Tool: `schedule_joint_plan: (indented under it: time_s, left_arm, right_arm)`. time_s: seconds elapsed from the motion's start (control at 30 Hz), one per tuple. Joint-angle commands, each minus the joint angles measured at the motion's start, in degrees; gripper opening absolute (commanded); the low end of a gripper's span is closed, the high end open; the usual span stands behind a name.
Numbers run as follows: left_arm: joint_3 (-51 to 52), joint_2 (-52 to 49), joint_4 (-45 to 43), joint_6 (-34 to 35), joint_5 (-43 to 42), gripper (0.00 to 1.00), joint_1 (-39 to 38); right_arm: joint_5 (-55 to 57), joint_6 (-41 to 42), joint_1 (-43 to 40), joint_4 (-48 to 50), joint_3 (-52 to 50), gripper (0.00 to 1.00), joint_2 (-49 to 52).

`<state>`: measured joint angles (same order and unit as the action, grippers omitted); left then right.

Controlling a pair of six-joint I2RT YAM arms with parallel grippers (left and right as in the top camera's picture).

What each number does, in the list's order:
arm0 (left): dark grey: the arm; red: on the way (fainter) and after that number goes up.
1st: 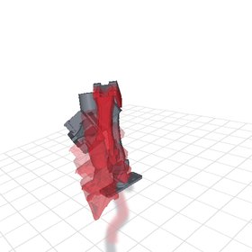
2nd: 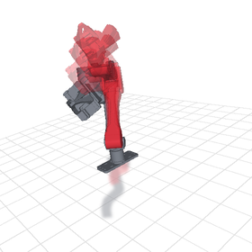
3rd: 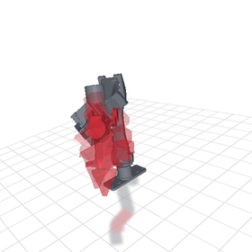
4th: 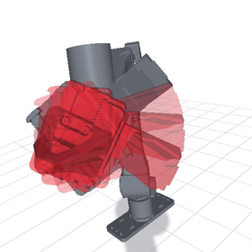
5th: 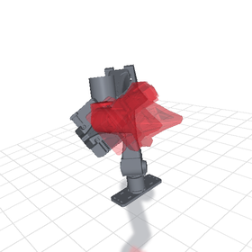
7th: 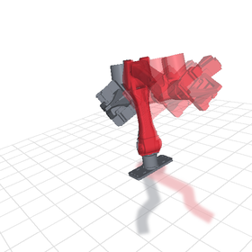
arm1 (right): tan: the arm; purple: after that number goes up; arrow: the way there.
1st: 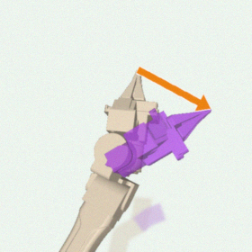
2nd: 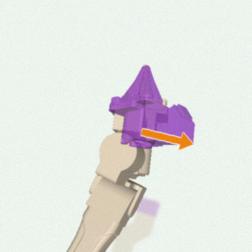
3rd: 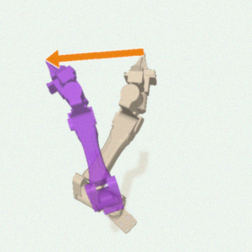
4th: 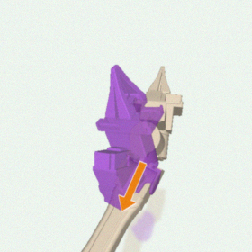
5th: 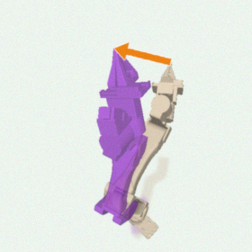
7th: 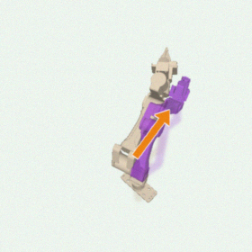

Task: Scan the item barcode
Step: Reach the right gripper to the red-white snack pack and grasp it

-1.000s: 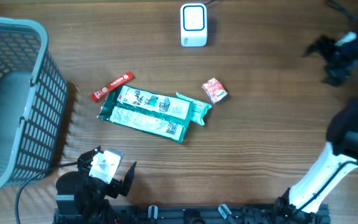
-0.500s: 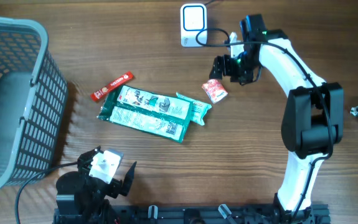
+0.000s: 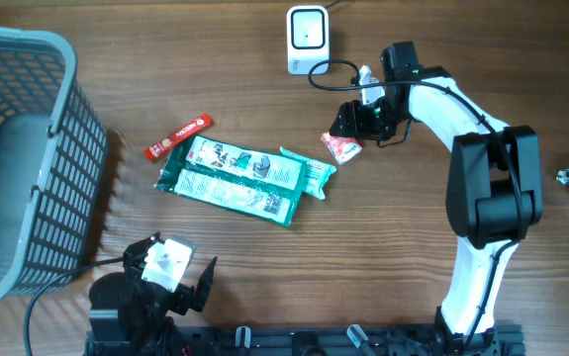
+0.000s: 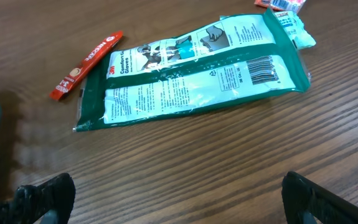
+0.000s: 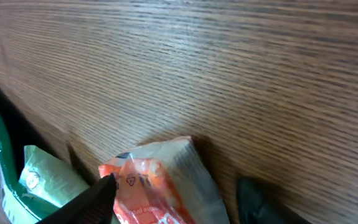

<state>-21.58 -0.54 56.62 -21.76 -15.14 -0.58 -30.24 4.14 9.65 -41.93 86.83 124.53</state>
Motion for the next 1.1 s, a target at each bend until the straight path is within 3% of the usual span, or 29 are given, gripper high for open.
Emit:
schedule_joint_plan:
  time_s: [0.0,0.17,0.3,0.37,0.7,1.07]
  left_arm:
    - [0.28,0.15,0.02,-0.31,-0.92,1.0,0.37]
    - [0.28,0.15,0.02,-0.31,-0.92,1.0,0.37]
    - [0.28,0.15,0.02,-0.31,-0.92,1.0,0.37]
    - [0.28,0.15,0.02,-0.31,-0.9,1.0,0.37]
    - [0.28,0.15,0.02,-0.31,-0.9,1.0,0.37]
    - [0.28,0.15,0.02,-0.31,-0.9,1.0,0.37]
  right_arm:
    - [0.15,-1.01,0.13,-0.15,-0.33,0.54,3.63]
    - [0.15,-1.14,0.13,-0.35,-0.39,0.39,3.63]
    - [0.09,-0.92,0.13,-0.2,-1.97,0.12,3.63]
    - [-2.54,-0.5,-0.15,-2.49,-1.92,0.04,3.63]
    - [-45.86,-0.63,-8.09,-16.55,-0.37,0.05,3.63]
    - [-60.11,0.37,0.63,-21.97,-0.48,0.05,3.63]
